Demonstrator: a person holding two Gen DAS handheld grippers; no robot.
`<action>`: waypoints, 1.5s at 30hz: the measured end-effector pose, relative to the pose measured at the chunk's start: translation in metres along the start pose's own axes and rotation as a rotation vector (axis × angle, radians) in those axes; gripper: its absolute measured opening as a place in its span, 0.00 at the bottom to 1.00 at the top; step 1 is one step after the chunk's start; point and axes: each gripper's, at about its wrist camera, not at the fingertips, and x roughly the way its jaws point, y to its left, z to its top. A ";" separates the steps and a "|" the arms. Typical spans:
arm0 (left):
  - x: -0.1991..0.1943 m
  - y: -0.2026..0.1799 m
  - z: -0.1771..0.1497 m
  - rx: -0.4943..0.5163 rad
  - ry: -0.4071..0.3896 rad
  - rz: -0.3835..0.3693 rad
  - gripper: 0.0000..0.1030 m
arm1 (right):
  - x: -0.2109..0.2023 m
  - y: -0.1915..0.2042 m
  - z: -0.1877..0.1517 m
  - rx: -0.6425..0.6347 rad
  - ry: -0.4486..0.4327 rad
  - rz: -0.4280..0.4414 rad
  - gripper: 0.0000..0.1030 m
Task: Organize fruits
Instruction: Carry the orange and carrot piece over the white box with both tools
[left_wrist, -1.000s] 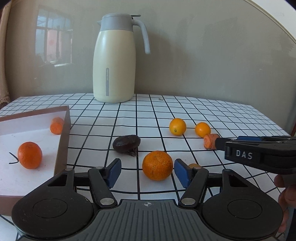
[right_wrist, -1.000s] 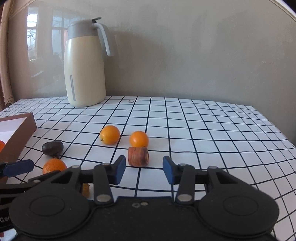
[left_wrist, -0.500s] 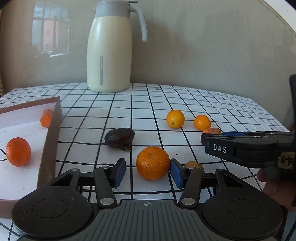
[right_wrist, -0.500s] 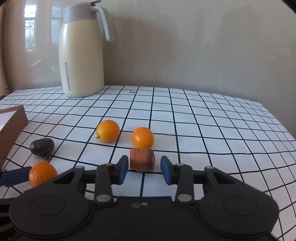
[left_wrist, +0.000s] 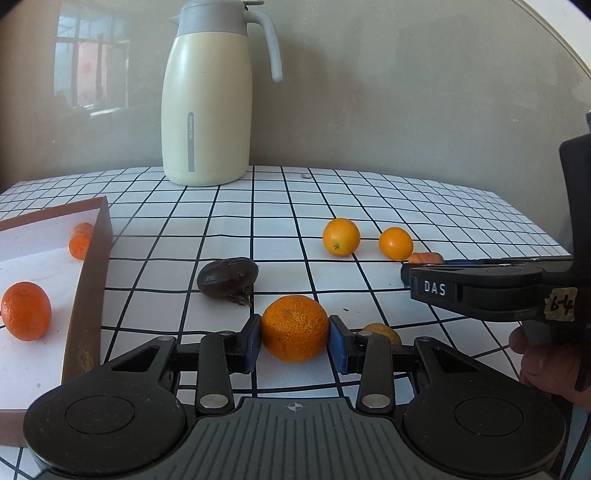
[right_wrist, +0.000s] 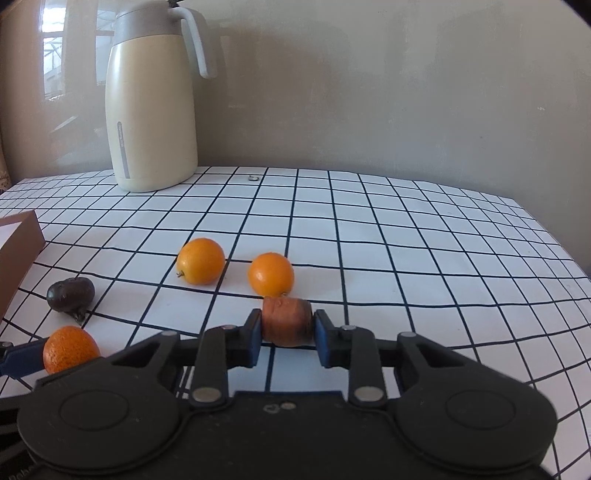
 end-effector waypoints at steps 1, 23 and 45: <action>-0.001 0.000 0.000 -0.002 0.000 -0.001 0.37 | -0.003 -0.002 -0.001 0.004 -0.003 -0.004 0.19; -0.076 0.015 0.002 0.066 -0.106 0.001 0.37 | -0.083 0.000 -0.018 0.000 -0.090 -0.013 0.20; -0.133 0.094 0.006 0.012 -0.194 0.124 0.37 | -0.135 0.061 -0.015 -0.107 -0.204 0.089 0.20</action>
